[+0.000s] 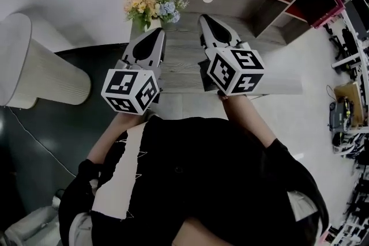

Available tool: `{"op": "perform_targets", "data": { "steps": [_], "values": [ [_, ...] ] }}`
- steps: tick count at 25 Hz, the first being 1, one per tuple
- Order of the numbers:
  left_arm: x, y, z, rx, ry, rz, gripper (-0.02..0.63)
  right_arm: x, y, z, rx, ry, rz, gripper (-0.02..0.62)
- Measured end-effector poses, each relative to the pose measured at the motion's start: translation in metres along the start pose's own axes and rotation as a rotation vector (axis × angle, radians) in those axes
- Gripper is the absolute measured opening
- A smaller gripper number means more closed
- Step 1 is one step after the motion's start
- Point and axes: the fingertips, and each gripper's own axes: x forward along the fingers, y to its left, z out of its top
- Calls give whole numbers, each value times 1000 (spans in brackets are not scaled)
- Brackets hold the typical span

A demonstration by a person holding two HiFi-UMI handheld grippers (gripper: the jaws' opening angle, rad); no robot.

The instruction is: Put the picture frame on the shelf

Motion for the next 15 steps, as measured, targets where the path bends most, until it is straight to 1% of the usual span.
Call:
{"op": "perform_targets", "data": {
  "steps": [4, 15],
  "values": [
    [-9, -10, -6, 3, 4, 22, 12, -9, 4, -8, 16, 6, 31, 4],
    [-22, -12, -10, 0, -4, 63, 12, -15, 17, -23, -7, 50, 76, 4]
  ]
}}
